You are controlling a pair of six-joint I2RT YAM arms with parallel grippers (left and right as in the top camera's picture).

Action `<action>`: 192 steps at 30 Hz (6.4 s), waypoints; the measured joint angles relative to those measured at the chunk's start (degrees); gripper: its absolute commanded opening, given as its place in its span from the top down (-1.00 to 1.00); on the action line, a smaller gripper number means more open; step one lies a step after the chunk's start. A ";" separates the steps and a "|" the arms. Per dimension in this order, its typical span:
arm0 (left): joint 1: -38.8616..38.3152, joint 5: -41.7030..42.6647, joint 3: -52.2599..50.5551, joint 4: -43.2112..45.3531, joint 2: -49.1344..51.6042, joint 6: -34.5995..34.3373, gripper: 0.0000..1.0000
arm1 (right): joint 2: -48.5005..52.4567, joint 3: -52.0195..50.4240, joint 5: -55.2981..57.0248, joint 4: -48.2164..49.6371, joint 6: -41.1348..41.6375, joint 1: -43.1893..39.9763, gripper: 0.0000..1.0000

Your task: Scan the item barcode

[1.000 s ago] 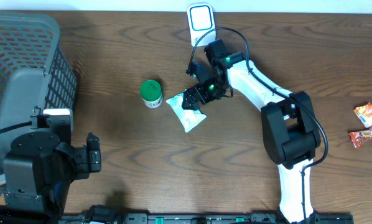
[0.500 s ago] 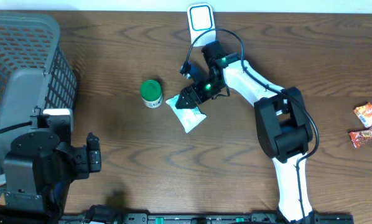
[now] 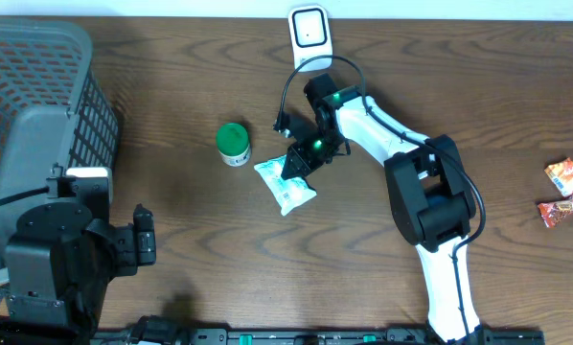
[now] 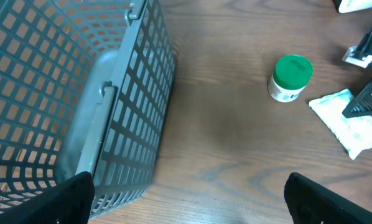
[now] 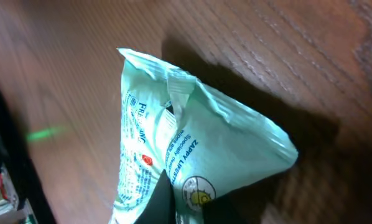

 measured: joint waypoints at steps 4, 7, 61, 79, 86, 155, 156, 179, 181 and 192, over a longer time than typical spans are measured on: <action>0.00 0.00 0.00 0.00 0.00 0.00 -0.96 | 0.24 0.85 -0.20 -1.49 0.22 0.00 0.98; 0.00 0.00 0.00 0.00 0.00 0.00 -0.96 | 1.09 3.50 0.79 -6.47 2.01 0.00 0.98; 0.00 0.00 0.00 -0.02 0.00 0.00 -0.96 | -4.44 -10.21 -2.49 1.64 1.05 4.52 0.98; 0.00 -0.02 0.00 0.00 0.00 0.00 -0.96 | -7.58 -5.42 -9.66 -6.99 2.56 -1.66 0.97; 0.00 -0.02 0.00 0.00 0.00 0.00 -0.96 | -10.05 -4.81 -20.85 -13.09 -3.56 -5.86 0.97; 0.00 -0.02 0.00 -0.02 0.00 0.00 -0.96 | -19.06 -5.62 74.12 35.21 3.19 7.82 0.97; 0.00 -0.02 0.00 -0.02 0.00 0.02 -0.96 | -17.99 -5.68 75.78 39.01 0.59 7.82 0.97; 0.00 -0.02 0.00 0.00 0.00 0.00 -0.96 | 1.27 -5.77 61.66 96.70 -39.10 2.25 0.97; 0.00 0.00 0.00 0.00 0.00 0.00 -0.96 | 2.60 -5.75 59.47 97.42 -40.09 1.66 0.97; 0.00 -0.02 0.00 0.00 0.00 0.00 -0.96 | 7.58 -4.98 56.00 94.27 -44.00 0.31 0.97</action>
